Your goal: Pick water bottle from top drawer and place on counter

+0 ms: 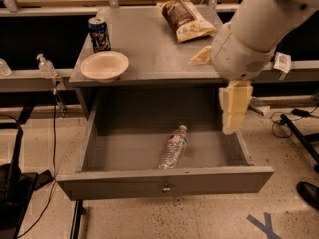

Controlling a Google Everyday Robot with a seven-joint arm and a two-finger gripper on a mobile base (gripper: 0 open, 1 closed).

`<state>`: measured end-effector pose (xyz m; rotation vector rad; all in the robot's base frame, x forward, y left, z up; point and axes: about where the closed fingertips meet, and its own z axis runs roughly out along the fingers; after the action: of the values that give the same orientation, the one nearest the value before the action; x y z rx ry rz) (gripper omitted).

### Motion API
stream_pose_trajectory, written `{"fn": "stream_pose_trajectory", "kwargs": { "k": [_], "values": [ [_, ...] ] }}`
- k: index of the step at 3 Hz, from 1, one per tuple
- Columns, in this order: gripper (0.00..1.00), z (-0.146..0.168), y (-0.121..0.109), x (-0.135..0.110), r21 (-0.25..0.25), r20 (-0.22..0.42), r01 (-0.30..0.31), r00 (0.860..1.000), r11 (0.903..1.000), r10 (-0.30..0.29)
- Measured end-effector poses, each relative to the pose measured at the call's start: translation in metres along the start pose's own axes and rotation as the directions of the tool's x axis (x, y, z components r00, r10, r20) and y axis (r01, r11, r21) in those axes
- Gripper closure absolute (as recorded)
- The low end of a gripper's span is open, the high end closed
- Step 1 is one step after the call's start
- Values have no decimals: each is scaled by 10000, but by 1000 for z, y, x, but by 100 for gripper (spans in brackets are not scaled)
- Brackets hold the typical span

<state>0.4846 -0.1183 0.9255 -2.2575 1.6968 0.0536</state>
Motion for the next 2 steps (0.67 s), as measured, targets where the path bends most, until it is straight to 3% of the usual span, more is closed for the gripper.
{"fn": "stream_pose_trajectory", "kwargs": {
  "k": [1,2],
  "values": [
    [0,45,-5,-29,-208,1432,1941,9714,9808,-1892],
    [0,53,-6,-37,-127,1745,2969,9409,9548,-2902]
  ]
}}
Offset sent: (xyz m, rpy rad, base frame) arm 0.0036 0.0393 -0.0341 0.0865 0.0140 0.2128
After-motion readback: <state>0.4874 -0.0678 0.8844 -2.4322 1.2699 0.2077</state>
